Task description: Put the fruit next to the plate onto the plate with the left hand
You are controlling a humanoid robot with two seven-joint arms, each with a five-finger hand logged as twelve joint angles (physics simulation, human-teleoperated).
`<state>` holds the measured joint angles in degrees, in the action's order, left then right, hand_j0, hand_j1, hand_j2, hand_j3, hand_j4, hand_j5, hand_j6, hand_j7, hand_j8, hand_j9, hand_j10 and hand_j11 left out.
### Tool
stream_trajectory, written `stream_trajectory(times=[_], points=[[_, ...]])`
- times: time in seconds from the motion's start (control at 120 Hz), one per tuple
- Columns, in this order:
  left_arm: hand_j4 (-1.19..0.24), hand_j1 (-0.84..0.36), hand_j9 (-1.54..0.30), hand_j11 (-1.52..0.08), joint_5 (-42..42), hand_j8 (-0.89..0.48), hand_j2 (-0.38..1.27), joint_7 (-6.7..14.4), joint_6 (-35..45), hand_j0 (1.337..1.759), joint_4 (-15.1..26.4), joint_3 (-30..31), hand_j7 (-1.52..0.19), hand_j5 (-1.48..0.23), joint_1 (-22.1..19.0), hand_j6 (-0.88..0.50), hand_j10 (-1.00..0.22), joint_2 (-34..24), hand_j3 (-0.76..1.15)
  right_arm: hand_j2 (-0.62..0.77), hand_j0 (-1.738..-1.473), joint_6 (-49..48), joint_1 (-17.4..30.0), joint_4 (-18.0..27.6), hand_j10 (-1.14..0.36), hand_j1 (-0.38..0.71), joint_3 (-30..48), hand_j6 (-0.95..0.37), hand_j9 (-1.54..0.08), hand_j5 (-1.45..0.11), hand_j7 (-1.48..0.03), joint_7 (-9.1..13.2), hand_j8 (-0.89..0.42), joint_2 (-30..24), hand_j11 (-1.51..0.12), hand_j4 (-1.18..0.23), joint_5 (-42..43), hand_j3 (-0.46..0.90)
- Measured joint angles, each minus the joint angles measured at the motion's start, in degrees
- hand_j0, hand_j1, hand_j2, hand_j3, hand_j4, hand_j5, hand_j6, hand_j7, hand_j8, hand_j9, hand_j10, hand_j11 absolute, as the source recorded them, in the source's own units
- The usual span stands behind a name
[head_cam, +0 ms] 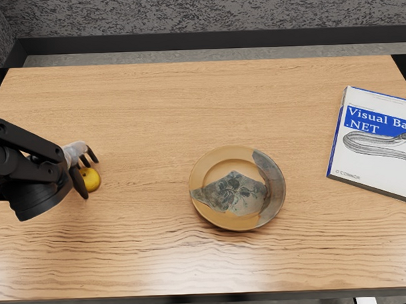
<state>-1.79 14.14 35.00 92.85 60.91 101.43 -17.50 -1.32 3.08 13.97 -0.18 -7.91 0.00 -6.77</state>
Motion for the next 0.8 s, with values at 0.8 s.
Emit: stream_trajectory(times=[0.8], points=[[-0.89, -0.16, -1.17, -1.17, -0.49, -0.62, 0.53, 0.1, 0.21, 1.649, 0.92, -0.57, -1.13, -1.08, 0.18, -0.56, -0.84, 0.89, 0.0, 0.0, -1.658, 0.0, 0.0, 0.0, -0.01, -0.34, 0.0, -0.01, -0.01, -0.01, -0.01, 0.0, -0.01, 0.0, -0.01, -0.01, 0.0, 0.0]])
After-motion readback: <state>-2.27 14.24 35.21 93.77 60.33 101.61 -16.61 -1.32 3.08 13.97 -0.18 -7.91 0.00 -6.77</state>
